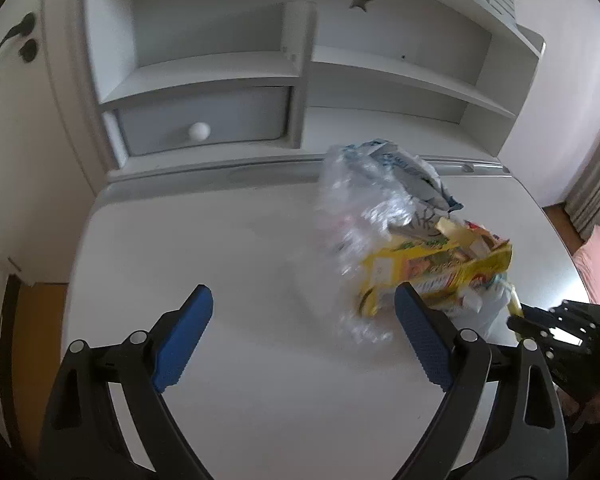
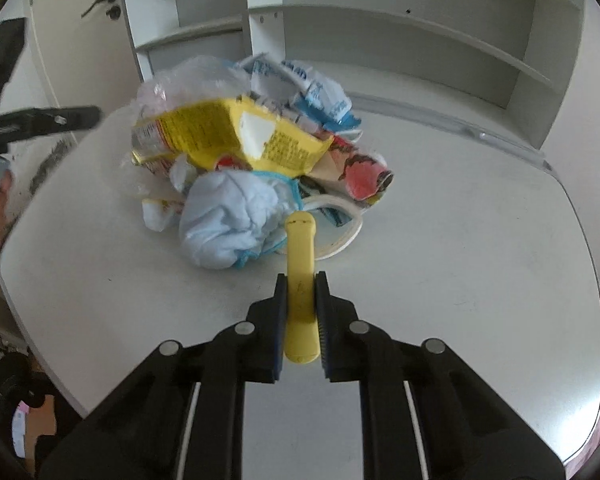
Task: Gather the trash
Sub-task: 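Grasp the clear plastic bag with the left tool while the right tool grasps the yellow stick, then carry the plastic bag and yellow stick over the black bin, then open both tools to drop the bag and stick into the bin, then grasp the yellow snack box with the left tool while the right tool grasps the white sock, then carry the yellow box and white sock over the black bin, then open both tools to drop the box and sock into the bin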
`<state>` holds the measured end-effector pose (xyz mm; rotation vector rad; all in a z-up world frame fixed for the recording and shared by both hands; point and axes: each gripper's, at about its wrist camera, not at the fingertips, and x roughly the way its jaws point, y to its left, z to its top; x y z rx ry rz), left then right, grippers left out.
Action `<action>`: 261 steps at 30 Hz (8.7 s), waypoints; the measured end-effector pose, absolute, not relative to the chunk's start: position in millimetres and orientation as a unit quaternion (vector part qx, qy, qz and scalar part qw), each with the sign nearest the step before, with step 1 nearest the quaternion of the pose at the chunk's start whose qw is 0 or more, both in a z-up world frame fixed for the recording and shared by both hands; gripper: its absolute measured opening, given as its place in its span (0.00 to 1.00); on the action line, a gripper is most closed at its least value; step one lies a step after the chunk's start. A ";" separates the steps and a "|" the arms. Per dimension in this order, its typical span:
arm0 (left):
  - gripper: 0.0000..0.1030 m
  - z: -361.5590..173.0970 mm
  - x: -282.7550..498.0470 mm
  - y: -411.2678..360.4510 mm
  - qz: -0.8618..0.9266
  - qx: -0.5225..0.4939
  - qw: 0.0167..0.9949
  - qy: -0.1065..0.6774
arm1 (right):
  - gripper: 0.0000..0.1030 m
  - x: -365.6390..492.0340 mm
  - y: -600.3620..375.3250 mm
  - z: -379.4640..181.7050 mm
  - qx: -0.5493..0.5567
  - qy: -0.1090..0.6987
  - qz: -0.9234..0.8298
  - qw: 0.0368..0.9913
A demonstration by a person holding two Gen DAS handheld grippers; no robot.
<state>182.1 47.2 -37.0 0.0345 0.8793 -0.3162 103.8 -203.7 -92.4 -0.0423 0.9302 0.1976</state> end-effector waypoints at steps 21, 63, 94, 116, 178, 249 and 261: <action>0.30 -32.6 235.2 30.5 -0.085 -0.035 0.895 0.436 | 0.14 63.2 -257.9 -68.1 0.022 0.417 0.082 0.905; 0.30 -174.2 -202.0 -573.4 -0.528 0.268 0.629 0.503 | 0.14 -369.6 -685.0 -194.3 0.298 0.431 -0.326 0.787; 0.65 -245.8 -202.7 -615.2 -0.467 0.295 0.612 0.566 | 0.19 -375.6 -691.5 -262.0 0.337 0.471 -0.316 0.751; 0.87 -16.0 -10.7 -359.7 -0.398 0.099 0.817 0.405 | 0.66 -186.0 -571.9 -70.2 0.179 0.365 -0.187 0.895; 0.03 -47.3 147.0 -33.7 -0.225 0.246 0.870 0.364 | 0.10 92.3 -221.6 -59.9 0.040 0.414 0.158 0.896; 0.04 -233.7 -203.3 -608.3 -0.531 0.195 0.557 0.608 | 0.11 -383.9 -701.0 -261.8 0.339 0.460 -0.284 0.770; 0.61 -223.4 -197.5 -599.3 -0.532 0.176 0.575 0.596 | 0.59 -387.3 -701.3 -255.6 0.343 0.448 -0.289 0.774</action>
